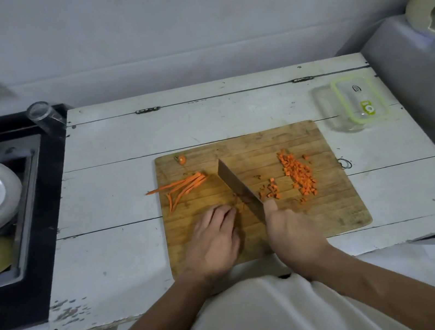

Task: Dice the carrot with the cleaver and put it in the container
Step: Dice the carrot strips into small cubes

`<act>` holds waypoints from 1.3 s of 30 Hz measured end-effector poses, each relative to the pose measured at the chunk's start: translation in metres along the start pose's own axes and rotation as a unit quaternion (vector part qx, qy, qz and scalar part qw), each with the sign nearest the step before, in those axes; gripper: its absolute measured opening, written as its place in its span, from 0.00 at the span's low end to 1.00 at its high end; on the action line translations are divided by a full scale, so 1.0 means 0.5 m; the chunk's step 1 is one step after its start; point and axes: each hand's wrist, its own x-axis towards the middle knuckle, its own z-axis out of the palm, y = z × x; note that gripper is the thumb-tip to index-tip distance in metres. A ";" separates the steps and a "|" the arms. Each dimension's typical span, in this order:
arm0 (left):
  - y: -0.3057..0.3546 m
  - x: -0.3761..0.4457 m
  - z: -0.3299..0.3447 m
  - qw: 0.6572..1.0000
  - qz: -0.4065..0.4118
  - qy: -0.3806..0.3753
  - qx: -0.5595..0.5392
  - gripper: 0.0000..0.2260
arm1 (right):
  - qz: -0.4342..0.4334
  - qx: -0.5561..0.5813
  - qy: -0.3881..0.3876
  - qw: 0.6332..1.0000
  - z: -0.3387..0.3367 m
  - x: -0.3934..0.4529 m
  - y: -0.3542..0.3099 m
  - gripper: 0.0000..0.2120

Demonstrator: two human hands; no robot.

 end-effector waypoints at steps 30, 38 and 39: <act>0.049 0.105 -0.011 0.980 -0.155 0.077 -0.098 0.04 | 0.027 0.051 0.046 0.997 -0.049 -0.038 0.083 0.06; 0.059 0.115 -0.001 0.977 -0.179 0.083 -0.081 0.05 | 0.017 0.019 0.029 0.999 -0.031 -0.035 0.052 0.07; 0.057 0.114 0.001 0.977 -0.178 0.085 -0.083 0.05 | 0.023 0.009 0.019 1.000 -0.027 -0.037 0.050 0.12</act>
